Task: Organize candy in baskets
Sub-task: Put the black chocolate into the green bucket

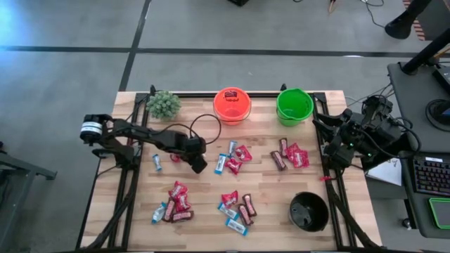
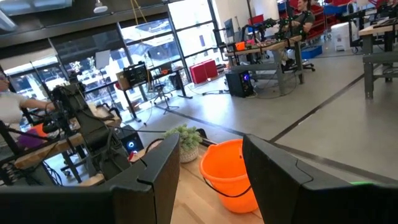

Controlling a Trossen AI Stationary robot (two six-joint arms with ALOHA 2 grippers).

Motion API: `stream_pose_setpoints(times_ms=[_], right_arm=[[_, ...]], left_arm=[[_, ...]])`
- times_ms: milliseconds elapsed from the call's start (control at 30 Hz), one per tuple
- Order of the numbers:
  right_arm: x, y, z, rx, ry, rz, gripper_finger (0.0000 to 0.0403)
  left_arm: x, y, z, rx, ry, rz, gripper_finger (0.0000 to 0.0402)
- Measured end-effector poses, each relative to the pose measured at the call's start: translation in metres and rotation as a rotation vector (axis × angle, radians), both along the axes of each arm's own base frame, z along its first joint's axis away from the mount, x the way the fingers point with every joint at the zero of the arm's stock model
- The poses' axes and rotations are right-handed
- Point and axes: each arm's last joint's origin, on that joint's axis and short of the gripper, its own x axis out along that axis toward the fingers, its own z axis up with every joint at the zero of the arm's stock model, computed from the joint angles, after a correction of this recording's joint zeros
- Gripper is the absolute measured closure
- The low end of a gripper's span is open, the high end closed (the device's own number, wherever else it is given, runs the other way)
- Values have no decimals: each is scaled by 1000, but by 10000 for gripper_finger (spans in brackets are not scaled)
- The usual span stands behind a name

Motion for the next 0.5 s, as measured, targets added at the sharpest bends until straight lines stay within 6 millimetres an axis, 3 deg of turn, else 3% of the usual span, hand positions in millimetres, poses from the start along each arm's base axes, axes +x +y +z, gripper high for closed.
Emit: stream_pose_setpoints(times_ms=[500], right_arm=[[0,0,0,42,-27,2,236]], left_arm=[[3,-2,17,-18,-128,-49,401]])
